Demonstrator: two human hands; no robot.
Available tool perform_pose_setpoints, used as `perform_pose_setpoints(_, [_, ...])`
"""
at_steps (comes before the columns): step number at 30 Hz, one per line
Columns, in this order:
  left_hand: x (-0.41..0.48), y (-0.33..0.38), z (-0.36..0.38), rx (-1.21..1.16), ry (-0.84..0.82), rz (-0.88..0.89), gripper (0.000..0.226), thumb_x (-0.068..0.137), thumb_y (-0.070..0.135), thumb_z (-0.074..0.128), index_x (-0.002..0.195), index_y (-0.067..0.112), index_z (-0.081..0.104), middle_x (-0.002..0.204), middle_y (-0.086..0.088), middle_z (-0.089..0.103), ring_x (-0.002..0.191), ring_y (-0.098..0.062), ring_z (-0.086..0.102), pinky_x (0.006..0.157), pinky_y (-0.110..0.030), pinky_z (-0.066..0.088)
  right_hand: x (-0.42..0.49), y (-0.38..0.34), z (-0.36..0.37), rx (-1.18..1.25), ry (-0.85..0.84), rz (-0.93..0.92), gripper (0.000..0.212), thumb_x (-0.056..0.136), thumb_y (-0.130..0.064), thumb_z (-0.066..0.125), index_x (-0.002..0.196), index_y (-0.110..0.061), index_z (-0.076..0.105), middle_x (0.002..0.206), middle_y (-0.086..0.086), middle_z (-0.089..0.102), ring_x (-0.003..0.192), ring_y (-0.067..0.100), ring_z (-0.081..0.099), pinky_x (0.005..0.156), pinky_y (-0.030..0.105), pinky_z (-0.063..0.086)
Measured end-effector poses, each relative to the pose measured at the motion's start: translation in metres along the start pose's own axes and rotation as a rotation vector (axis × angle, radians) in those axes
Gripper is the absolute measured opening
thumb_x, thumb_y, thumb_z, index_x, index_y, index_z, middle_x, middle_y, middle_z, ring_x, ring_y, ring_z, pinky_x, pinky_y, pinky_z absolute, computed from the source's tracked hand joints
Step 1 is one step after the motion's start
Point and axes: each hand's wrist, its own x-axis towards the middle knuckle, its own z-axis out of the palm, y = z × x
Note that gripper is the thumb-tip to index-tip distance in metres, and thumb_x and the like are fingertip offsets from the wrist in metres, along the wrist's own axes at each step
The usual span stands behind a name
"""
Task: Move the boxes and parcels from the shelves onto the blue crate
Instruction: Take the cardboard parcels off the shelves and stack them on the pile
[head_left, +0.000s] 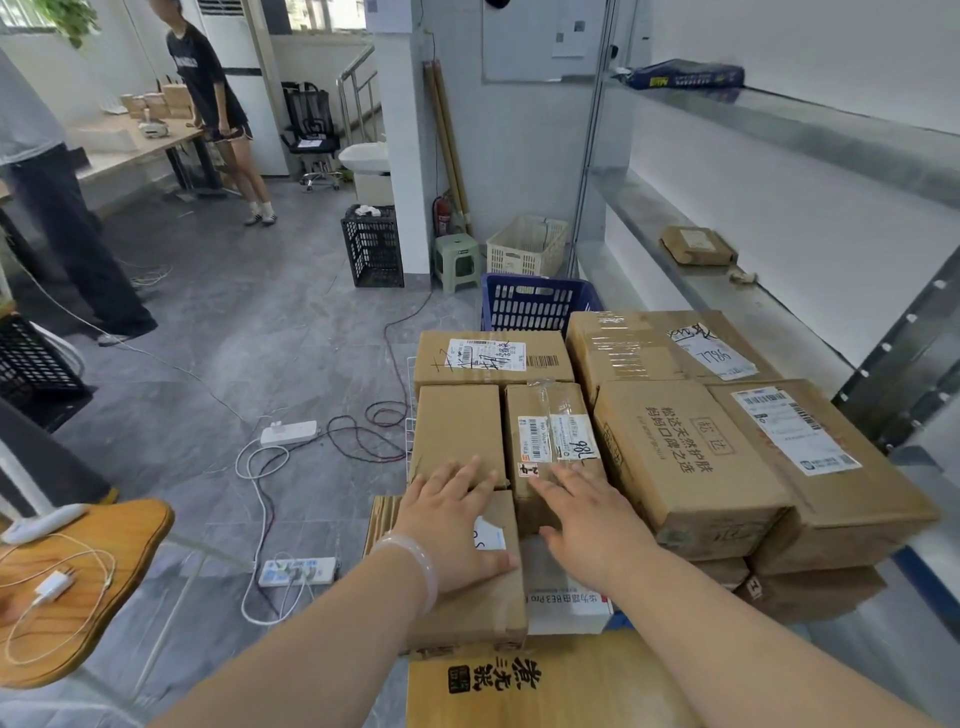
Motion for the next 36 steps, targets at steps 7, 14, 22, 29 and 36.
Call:
perform_pose_setpoints(7, [0.001, 0.001, 0.001, -0.01, 0.011, 0.003, 0.097, 0.078, 0.081, 0.043, 0.155, 0.037, 0.004, 0.163, 0.014, -0.01, 0.15, -0.017, -0.008, 0.121, -0.045, -0.003, 0.001, -0.002, -0.004, 0.013, 0.037, -0.008, 0.063, 0.099, -0.04, 0.046, 0.155, -0.033, 0.018, 0.164, -0.002, 0.01, 0.15, 0.019, 0.004, 0.121, 0.035, 0.003])
perform_pose_setpoints(14, [0.0, 0.001, 0.001, 0.004, 0.001, 0.003, 0.094, 0.08, 0.08, 0.041, 0.155, 0.037, 0.004, 0.163, 0.012, -0.011, 0.15, -0.017, -0.009, 0.121, -0.046, -0.002, 0.0, -0.002, -0.001, 0.001, 0.017, -0.009, 0.068, 0.098, -0.043, 0.047, 0.155, -0.034, 0.014, 0.164, -0.001, 0.005, 0.151, 0.02, 0.001, 0.122, 0.037, 0.002])
perform_pose_setpoints(22, [-0.006, 0.002, 0.001, 0.003, 0.038, -0.013, 0.092, 0.081, 0.08, 0.04, 0.154, 0.038, 0.003, 0.163, 0.01, -0.01, 0.15, -0.017, -0.008, 0.122, -0.045, -0.001, -0.008, -0.006, -0.007, 0.014, 0.056, -0.034, 0.067, 0.097, -0.051, 0.044, 0.155, -0.034, 0.015, 0.164, -0.001, 0.004, 0.15, 0.019, -0.002, 0.12, 0.038, -0.002])
perform_pose_setpoints(29, [-0.015, -0.006, -0.003, -0.003, 0.007, -0.043, 0.095, 0.08, 0.082, 0.04, 0.155, 0.038, 0.002, 0.163, 0.009, -0.013, 0.15, -0.018, -0.011, 0.122, -0.046, -0.003, -0.011, -0.008, -0.006, -0.009, 0.054, -0.073, 0.068, 0.095, -0.057, 0.043, 0.154, -0.036, 0.015, 0.164, -0.002, 0.002, 0.15, 0.02, -0.006, 0.121, 0.04, -0.004])
perform_pose_setpoints(36, [-0.019, -0.006, -0.002, -0.013, -0.03, -0.07, 0.093, 0.081, 0.081, 0.038, 0.155, 0.038, 0.001, 0.162, 0.009, -0.016, 0.15, -0.018, -0.013, 0.121, -0.048, -0.003, -0.013, -0.006, -0.006, -0.012, 0.021, -0.061, 0.069, 0.095, -0.057, 0.043, 0.154, -0.037, 0.013, 0.165, -0.001, -0.003, 0.15, 0.02, -0.01, 0.122, 0.042, -0.004])
